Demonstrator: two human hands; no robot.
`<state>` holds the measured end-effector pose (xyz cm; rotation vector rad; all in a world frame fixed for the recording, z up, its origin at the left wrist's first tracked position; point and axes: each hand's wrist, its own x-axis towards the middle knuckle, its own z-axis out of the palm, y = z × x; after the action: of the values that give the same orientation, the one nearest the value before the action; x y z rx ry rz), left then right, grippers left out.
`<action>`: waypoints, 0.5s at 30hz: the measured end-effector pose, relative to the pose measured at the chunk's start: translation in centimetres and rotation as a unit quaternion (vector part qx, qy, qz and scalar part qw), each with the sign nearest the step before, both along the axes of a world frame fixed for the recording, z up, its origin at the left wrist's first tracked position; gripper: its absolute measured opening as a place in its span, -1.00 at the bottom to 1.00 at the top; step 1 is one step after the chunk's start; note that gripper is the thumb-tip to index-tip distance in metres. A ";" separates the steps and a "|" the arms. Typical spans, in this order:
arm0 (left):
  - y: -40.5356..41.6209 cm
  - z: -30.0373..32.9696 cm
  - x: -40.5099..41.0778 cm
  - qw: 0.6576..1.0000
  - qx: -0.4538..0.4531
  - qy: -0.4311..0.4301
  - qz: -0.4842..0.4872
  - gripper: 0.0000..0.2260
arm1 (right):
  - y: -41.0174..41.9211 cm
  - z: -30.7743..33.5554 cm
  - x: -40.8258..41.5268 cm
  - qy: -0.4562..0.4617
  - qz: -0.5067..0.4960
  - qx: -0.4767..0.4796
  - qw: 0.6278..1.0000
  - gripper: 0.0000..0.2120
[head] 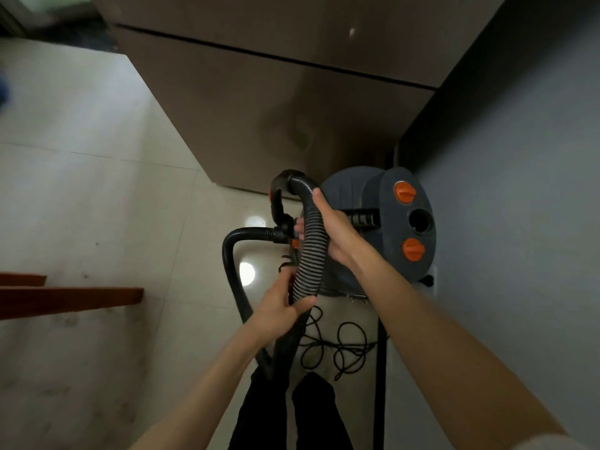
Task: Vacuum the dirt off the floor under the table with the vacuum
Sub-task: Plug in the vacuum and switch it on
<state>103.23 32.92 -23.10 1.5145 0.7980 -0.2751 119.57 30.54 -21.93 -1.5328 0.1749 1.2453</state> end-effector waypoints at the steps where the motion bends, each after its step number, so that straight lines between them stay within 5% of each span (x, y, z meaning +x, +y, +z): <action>1: -0.3 0.9 -0.8 1.000 0.005 -0.004 -0.011 -0.58 | 0.4 1.0 -0.1 0.018 -0.029 0.015 0.999 -0.65; 6: 0.8 5.2 -2.8 0.988 0.053 -0.024 -0.144 -0.81 | -1.3 5.8 -2.0 -0.050 0.030 0.052 0.997 -0.77; 8: 1.9 7.4 -3.0 0.999 0.005 -0.022 -0.032 -0.88 | -3.4 7.8 -2.5 -0.084 0.064 0.052 0.993 -0.78; 11: 4.3 9.6 -2.4 0.975 -0.094 -0.012 0.201 -0.65 | -7.0 10.8 -3.2 -0.113 0.102 0.073 0.986 -0.90; 15: 6.0 12.1 0.4 0.919 -0.262 -0.044 0.290 -0.29 | -11.4 13.5 -4.0 -0.127 0.151 0.101 0.975 -0.85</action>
<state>103.67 38.92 -11.03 0.7372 0.9696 0.0283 115.57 19.13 -8.43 -1.5613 -0.3547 1.2433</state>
